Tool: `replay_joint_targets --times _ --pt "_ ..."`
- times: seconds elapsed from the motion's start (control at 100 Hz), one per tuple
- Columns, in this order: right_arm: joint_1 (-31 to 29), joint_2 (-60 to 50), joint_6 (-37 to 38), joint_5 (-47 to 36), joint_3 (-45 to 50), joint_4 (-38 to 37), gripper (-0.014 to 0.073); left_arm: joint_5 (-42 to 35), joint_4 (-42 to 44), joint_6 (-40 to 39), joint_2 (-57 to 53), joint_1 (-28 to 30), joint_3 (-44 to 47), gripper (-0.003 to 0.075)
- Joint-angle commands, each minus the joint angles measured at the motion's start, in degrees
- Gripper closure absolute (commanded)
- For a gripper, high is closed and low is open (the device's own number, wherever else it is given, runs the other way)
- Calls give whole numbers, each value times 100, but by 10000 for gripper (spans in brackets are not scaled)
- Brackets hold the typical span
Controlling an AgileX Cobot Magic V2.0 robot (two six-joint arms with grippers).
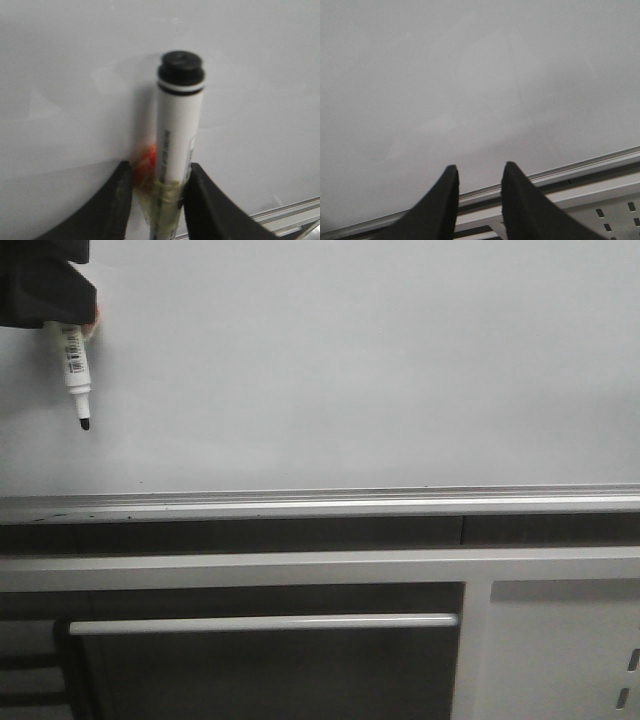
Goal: Write number 1 on whiteboard
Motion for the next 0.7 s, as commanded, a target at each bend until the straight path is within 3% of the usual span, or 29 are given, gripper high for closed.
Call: replay_joint_targets --times 0.0,0.11,0.3,0.4,0.69 --pt "1 96 -65 -440 -211 62 407 -107 114 -7 -65 -16 -140 630" --pt "1 96 -65 -440 -211 62 407 -107 114 -7 -65 -16 -140 743" --pt "1 96 -65 -440 -211 62 407 131 150 -7 -65 -16 -140 741" --pt "1 96 -65 -322 -211 62 407 617 386 -7 -77 -16 -140 741" --pt "1 128 -934 1221 -822 167 407 2496 1243 -7 -90 -16 -189 741"
